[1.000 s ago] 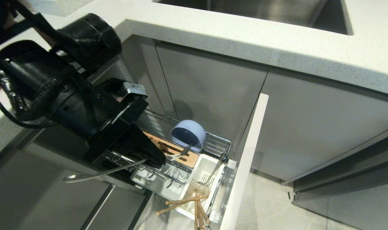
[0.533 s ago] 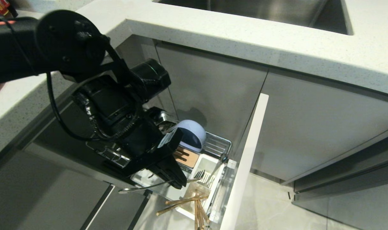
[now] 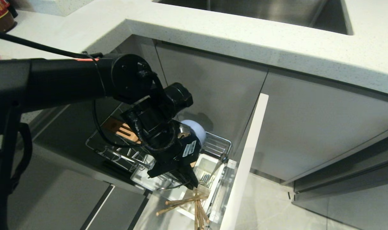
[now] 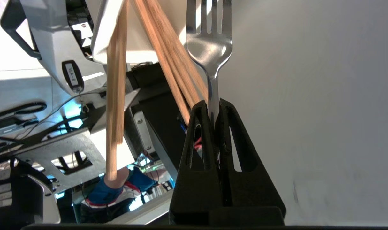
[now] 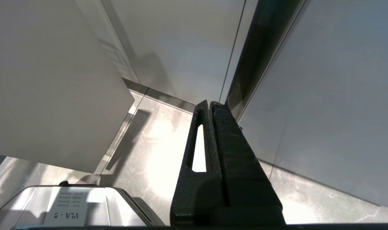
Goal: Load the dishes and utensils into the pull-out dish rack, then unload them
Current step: Pick up the fork and place it in the cupboard
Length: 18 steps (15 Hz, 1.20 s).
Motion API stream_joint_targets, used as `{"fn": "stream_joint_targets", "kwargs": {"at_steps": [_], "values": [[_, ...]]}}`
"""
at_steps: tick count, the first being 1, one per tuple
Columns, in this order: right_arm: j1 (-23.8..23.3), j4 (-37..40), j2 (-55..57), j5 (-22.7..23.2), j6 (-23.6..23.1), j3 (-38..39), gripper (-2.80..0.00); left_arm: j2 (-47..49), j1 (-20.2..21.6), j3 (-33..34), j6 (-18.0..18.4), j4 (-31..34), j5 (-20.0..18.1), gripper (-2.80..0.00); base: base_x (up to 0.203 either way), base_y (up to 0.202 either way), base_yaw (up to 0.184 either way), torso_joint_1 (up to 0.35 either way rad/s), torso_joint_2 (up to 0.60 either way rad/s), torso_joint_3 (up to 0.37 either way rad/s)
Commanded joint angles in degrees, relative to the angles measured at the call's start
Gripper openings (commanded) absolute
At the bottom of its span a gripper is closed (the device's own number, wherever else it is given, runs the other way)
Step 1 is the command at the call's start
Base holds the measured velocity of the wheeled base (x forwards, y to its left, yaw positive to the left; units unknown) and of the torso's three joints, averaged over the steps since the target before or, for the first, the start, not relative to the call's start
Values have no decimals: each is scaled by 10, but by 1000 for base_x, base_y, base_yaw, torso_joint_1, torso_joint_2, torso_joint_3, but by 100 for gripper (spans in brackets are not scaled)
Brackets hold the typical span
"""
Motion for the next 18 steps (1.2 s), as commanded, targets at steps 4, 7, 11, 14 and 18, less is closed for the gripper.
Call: {"fn": "stream_joint_targets", "kwargs": {"at_steps": [4, 7, 11, 14, 18], "values": [[0, 0, 0, 0, 0, 0, -280, 33, 4, -1, -2, -12, -1, -280, 0, 0, 0, 0, 0, 0], [0, 0, 0, 0, 0, 0, -280, 45, 10, -1, -2, -32, -1, -280, 0, 0, 0, 0, 0, 0], [0, 0, 0, 0, 0, 0, -280, 58, 20, -1, -1, -50, -1, -280, 0, 0, 0, 0, 0, 0], [0, 0, 0, 0, 0, 0, -280, 64, 24, -1, 0, -60, -2, -280, 0, 0, 0, 0, 0, 0], [0, 0, 0, 0, 0, 0, -280, 67, 25, -1, 0, -62, -3, -280, 0, 0, 0, 0, 0, 0]]}}
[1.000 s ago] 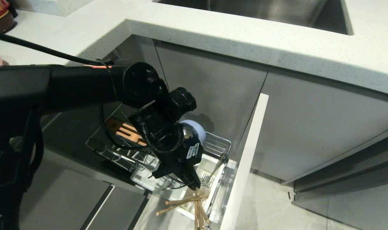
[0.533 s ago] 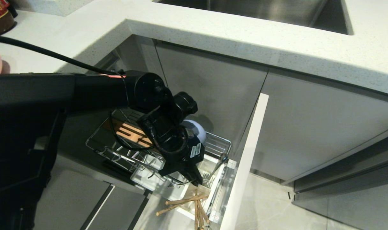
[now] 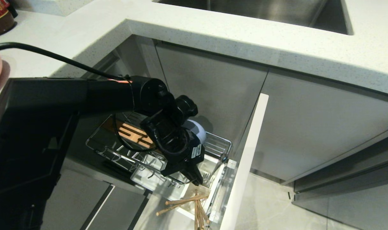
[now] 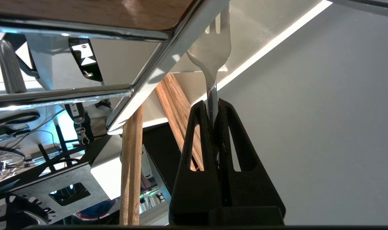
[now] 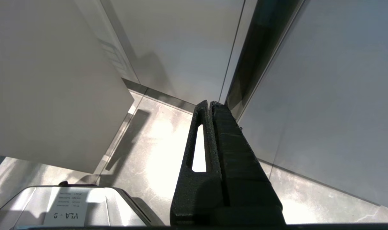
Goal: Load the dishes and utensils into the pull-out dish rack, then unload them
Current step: Pick up the fork and place it in the cupboard
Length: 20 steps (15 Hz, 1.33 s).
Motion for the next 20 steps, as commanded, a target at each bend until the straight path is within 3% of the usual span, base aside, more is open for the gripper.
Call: {"fn": "stream_joint_targets", "kwargs": {"at_steps": [1, 6, 7, 20], "values": [[0, 0, 0, 0, 0, 0, -280, 1, 0, 0, -2, 4, -1, -280, 0, 0, 0, 0, 0, 0], [0, 0, 0, 0, 0, 0, -280, 0, 0, 0, 0, 4, -1, -280, 0, 0, 0, 0, 0, 0], [-1, 0, 0, -1, 0, 0, -280, -1, 0, 0, 0, 4, -1, 0, 0, 0, 0, 0, 0, 0], [0, 0, 0, 0, 0, 0, -280, -74, 0, 1, -2, 8, -3, 0, 0, 0, 0, 0, 0, 0]]}}
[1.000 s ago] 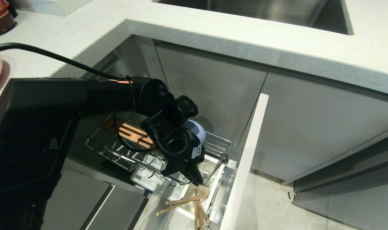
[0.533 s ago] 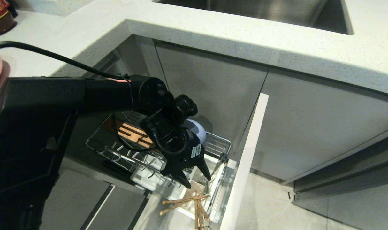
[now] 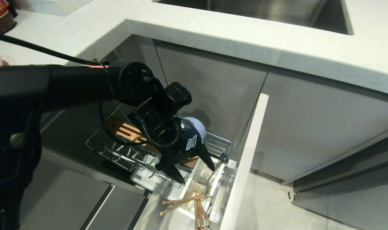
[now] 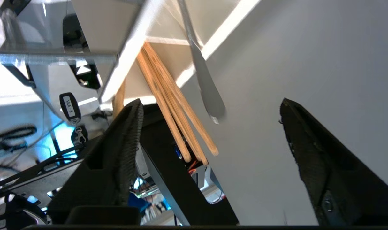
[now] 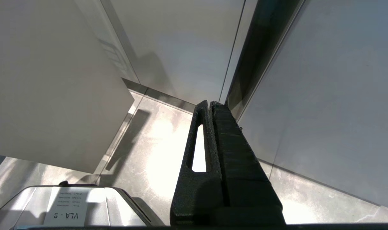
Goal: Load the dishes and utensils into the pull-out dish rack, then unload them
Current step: Pick up the fork and place it in the cupboard, then pick up the plate and place it in the cupboard
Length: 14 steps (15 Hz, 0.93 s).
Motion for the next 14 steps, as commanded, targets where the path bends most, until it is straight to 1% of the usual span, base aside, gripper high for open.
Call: {"fn": "stream_joint_targets", "kwargs": {"at_steps": [1, 2, 9, 12, 14], "values": [[0, 0, 0, 0, 0, 0, -280, -37, 0, 1, -3, 4, -1, 0, 0, 0, 0, 0, 0, 0], [0, 0, 0, 0, 0, 0, -280, -58, 0, 1, -2, 6, -1, -280, 0, 0, 0, 0, 0, 0], [0, 0, 0, 0, 0, 0, -280, -213, -1, 2, -1, 16, 8, -280, 0, 0, 0, 0, 0, 0], [0, 0, 0, 0, 0, 0, -280, -313, 0, 1, 2, 6, 12, -280, 0, 0, 0, 0, 0, 0], [0, 0, 0, 0, 0, 0, -280, -383, 9, 1, 5, -16, 23, -280, 0, 0, 0, 0, 0, 0]]}}
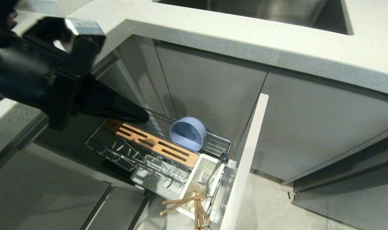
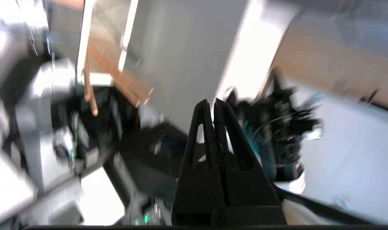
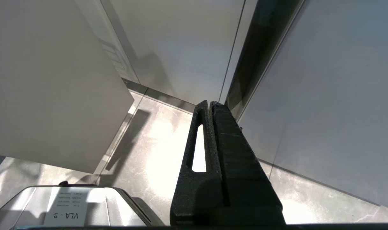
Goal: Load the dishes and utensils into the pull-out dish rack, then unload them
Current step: Pick up the plate and place it in the cupboard
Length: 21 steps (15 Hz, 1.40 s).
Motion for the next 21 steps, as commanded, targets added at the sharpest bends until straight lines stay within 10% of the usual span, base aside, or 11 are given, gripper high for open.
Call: {"fn": "stream_joint_targets", "kwargs": {"at_steps": [1, 10, 15, 18, 19, 21], "values": [[-1, 0, 0, 0, 0, 0, -280, -93, 18, 0, 3, -11, 1, -280, 0, 0, 0, 0, 0, 0], [0, 0, 0, -1, 0, 0, -280, -256, 382, -1, 180, -71, 3, -280, 0, 0, 0, 0, 0, 0], [0, 0, 0, 0, 0, 0, -280, -244, 406, 24, 230, -104, 273, -280, 0, 0, 0, 0, 0, 0], [0, 0, 0, 0, 0, 0, -280, -204, 406, 44, 251, -119, 338, -280, 0, 0, 0, 0, 0, 0], [0, 0, 0, -1, 0, 0, -280, -198, 405, 47, 258, -118, 343, 0, 0, 0, 0, 0, 0, 0], [0, 0, 0, 0, 0, 0, -280, -190, 399, 49, 260, -118, 343, 0, 0, 0, 0, 0, 0, 0]]}}
